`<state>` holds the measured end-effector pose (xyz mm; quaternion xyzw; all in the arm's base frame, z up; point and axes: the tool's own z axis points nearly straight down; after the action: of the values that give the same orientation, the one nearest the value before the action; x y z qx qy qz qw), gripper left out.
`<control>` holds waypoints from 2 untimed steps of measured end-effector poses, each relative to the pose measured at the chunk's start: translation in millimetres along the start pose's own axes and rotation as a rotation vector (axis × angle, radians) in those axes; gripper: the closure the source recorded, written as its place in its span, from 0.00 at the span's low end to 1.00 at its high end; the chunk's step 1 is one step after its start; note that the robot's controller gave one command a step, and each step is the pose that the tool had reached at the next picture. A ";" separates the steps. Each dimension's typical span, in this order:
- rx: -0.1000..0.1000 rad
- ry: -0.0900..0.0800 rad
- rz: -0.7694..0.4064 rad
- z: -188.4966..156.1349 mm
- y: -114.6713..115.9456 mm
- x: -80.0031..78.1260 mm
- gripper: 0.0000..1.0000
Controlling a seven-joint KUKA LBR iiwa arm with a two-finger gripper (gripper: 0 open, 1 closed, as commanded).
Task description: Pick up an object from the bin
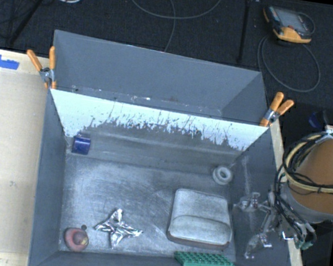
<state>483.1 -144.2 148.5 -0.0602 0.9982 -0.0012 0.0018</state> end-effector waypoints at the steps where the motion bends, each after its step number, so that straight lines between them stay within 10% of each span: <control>1: 0.008 -0.015 -0.123 47.6 34.5 -7.5 0.00; 2: 0.022 -0.032 -0.041 53.2 66.4 -8.8 0.00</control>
Offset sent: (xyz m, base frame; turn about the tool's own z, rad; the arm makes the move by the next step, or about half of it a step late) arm -0.0024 0.0456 -0.0628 -0.1310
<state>484.1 -77.4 95.2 -0.0806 0.9965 -0.0112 0.0184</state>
